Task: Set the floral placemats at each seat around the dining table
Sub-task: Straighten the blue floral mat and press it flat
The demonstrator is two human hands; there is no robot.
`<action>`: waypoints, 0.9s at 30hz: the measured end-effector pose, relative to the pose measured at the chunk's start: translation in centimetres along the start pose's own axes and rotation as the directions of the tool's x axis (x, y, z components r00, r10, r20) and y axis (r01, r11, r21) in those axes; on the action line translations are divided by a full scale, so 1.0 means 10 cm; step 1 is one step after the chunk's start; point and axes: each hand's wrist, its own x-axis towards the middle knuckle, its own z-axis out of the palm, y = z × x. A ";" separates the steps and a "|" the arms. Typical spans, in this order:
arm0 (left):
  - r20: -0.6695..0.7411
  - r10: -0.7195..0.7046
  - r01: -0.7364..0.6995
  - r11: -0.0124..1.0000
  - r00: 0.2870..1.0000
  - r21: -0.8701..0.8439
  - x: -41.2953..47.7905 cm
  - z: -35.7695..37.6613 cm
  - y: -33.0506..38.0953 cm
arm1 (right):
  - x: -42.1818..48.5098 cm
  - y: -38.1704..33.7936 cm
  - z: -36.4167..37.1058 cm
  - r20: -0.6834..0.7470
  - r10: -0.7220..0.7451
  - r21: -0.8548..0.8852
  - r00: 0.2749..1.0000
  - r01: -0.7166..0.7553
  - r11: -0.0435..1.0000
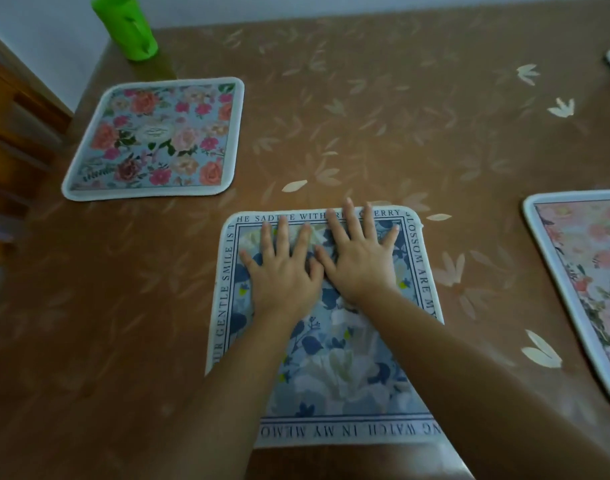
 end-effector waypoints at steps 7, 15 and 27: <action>-0.019 -0.073 0.070 0.992 0.997 -0.104 -0.01 0.01 0.00 | -0.08 -0.04 0.02 -0.043 0.169 0.040 0.985 -0.167 0.985; -0.003 -0.060 0.059 0.995 0.998 -0.077 -0.69 0.00 -0.01 | -0.74 -0.09 0.07 -0.049 0.170 0.120 0.984 -0.163 0.979; 0.018 0.056 -0.055 0.998 0.998 -0.034 -1.78 -0.05 0.01 | -1.86 -0.15 0.11 -0.013 0.094 0.111 0.995 -0.092 0.990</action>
